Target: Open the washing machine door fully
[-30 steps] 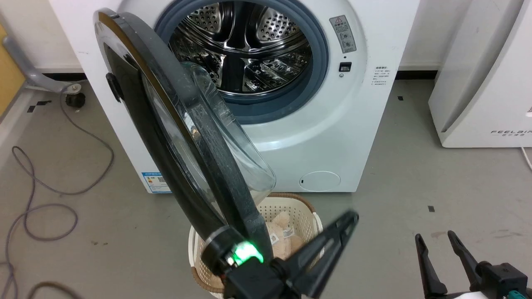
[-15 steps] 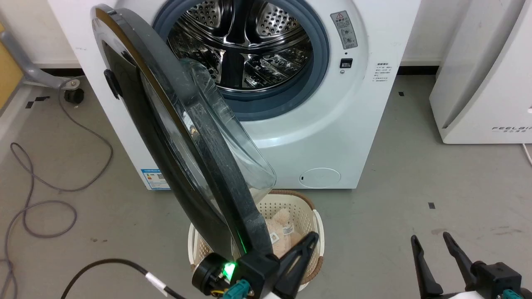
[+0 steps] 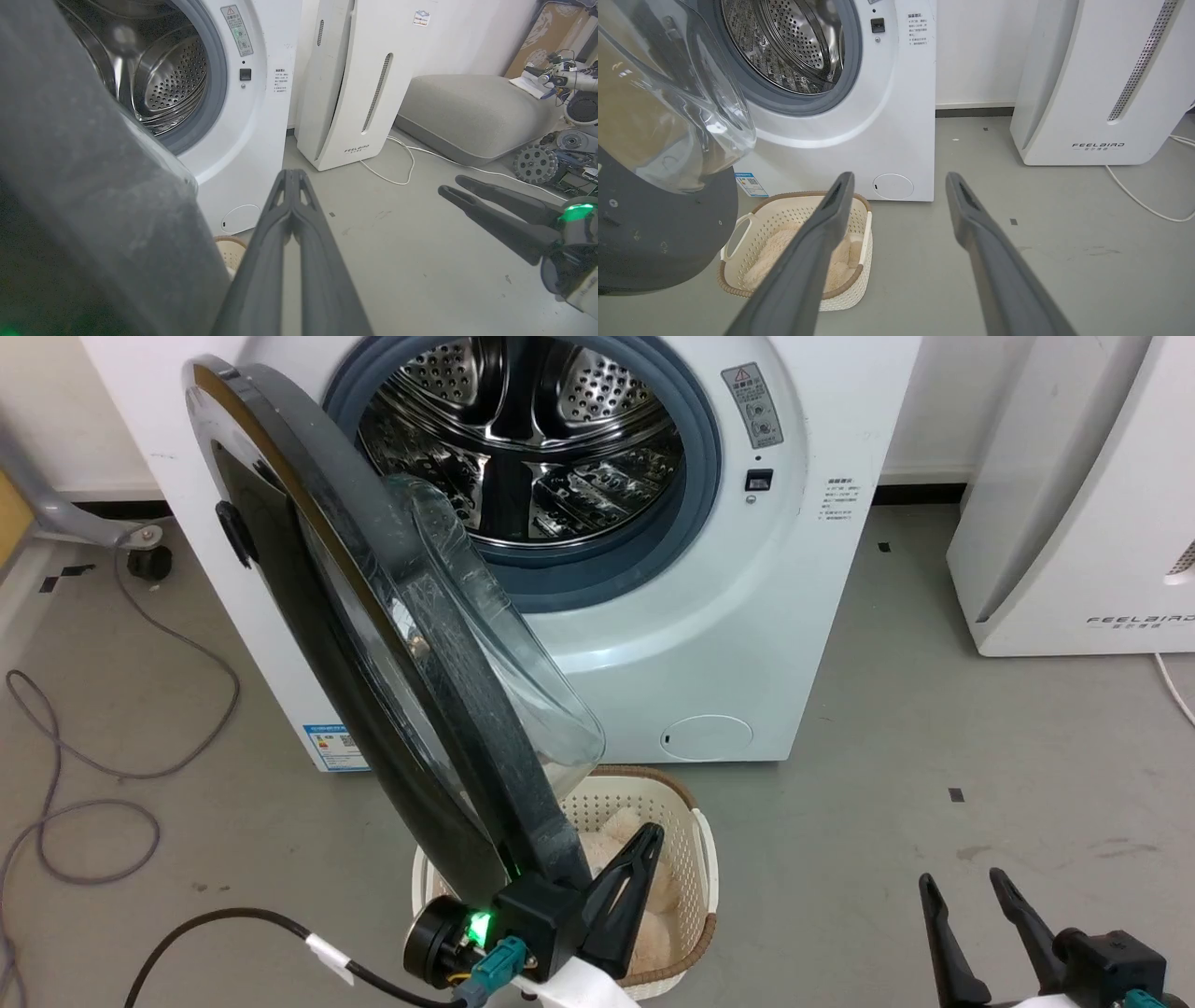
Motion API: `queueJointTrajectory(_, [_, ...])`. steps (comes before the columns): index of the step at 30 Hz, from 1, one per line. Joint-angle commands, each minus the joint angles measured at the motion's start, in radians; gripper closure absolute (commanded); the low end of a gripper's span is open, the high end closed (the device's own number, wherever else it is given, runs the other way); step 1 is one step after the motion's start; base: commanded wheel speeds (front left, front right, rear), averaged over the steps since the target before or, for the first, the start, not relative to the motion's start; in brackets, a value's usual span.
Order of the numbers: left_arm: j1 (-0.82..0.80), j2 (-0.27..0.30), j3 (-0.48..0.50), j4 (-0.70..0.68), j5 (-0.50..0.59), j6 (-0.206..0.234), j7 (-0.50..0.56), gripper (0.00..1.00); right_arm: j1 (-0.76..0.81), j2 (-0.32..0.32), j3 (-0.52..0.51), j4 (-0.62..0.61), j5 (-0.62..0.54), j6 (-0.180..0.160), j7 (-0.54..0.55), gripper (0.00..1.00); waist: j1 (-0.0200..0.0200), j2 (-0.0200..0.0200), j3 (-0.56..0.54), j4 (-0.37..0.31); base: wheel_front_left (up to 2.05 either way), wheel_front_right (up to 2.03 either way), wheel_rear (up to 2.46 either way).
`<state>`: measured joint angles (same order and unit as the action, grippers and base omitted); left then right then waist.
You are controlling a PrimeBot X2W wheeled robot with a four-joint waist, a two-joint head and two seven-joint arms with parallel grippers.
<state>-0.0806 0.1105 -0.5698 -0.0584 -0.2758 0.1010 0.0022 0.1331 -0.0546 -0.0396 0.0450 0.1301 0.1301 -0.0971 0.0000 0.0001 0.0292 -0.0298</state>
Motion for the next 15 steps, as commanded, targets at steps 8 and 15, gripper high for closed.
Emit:
queueJointTrajectory(8, [0.062, 0.033, 0.014, -0.033, -0.004, 0.031, 0.011, 1.00, -0.017, 0.004, 0.006, 0.016, 0.010, 0.001, 0.007, 0.00, 0.0000, -0.0001, -0.003, 0.012, 0.00, 0.00, 0.00])
queueJointTrajectory(15, [0.135, 0.071, 0.014, -0.104, 0.004, 0.066, 0.042, 1.00, -0.008, 0.004, 0.000, 0.023, 0.009, 0.001, 0.016, 0.00, 0.0000, -0.0001, -0.015, 0.045, 0.00, 0.00, 0.00])
